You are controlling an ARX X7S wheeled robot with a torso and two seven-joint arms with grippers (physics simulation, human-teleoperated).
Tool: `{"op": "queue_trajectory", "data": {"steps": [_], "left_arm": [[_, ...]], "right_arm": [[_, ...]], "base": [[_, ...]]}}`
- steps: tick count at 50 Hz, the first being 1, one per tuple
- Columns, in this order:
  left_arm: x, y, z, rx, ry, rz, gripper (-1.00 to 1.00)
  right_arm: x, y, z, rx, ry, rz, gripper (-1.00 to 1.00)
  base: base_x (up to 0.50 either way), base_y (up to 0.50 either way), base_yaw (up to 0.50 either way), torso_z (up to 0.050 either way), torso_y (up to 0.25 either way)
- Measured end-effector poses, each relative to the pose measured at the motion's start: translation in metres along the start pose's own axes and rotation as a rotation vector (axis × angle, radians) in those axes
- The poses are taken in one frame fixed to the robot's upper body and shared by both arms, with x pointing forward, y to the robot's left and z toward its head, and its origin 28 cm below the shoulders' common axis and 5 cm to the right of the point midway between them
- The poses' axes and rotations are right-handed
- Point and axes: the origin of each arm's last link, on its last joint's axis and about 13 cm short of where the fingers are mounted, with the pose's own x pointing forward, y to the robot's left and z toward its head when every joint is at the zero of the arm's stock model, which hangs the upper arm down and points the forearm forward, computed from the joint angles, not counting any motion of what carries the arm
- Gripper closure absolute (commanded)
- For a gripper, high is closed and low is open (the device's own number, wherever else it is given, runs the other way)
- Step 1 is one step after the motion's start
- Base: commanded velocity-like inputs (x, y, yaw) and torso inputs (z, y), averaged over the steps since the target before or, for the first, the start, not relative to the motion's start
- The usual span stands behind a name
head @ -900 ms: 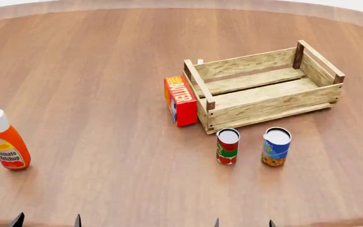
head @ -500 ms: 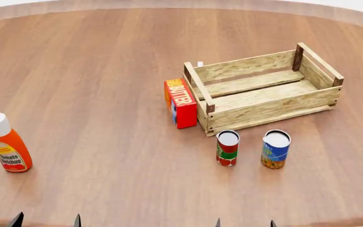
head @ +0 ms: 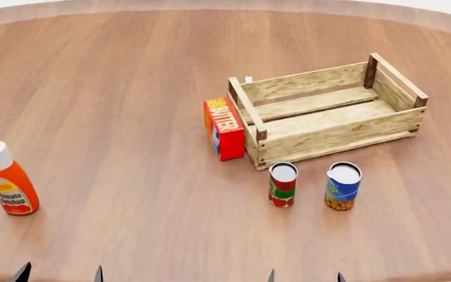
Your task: Pick up the tomato sauce, and put it in the wooden tray.
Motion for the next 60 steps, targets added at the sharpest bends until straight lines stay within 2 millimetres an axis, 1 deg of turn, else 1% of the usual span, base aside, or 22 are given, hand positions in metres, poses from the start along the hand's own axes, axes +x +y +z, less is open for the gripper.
{"op": "queue_trajectory", "data": {"steps": [56,60], "left_arm": [[0.0021,-0.0003,0.0002,0.004,0.006,0.006,-1.0],[0.0026,-0.0004,0.0008,0.005,0.004,0.007,-1.0]], "right_arm": [[-0.0061,0.0033,0.0019,-0.028,-0.005,0.022,-1.0],[-0.0062,0.0035,0.0025,-0.028,-0.015,0.023,-1.0]], "base": [[0.5,0.0,0.0,0.0,0.0],[0.0,0.0,0.0,0.0,0.0]]}}
